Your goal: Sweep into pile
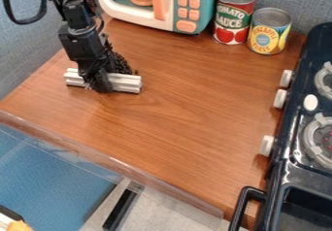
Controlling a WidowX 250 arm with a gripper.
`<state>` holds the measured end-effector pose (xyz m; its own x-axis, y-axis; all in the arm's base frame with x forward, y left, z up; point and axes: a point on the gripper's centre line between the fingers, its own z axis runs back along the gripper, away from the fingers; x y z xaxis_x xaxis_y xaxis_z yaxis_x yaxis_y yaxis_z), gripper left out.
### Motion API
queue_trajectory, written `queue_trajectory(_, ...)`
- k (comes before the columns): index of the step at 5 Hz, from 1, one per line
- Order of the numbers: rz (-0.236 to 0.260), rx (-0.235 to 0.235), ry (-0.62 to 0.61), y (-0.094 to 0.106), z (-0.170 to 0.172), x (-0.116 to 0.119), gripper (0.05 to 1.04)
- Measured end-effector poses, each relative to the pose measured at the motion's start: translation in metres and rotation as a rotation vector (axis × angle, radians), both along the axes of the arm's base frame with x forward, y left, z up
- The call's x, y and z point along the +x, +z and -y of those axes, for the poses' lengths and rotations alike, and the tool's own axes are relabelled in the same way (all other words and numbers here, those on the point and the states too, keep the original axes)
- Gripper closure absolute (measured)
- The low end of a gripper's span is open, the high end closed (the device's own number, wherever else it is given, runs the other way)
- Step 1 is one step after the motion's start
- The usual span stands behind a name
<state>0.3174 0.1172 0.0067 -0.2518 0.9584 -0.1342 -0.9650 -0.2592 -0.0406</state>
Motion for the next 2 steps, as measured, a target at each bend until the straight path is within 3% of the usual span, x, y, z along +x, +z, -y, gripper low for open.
queue_trajectory(1,-0.006,-0.039,-0.004,0.009,0.003,-0.018,0.701)
queue_trajectory(2,0.041,-0.059,-0.015,0.029,0.004,-0.026,0.701)
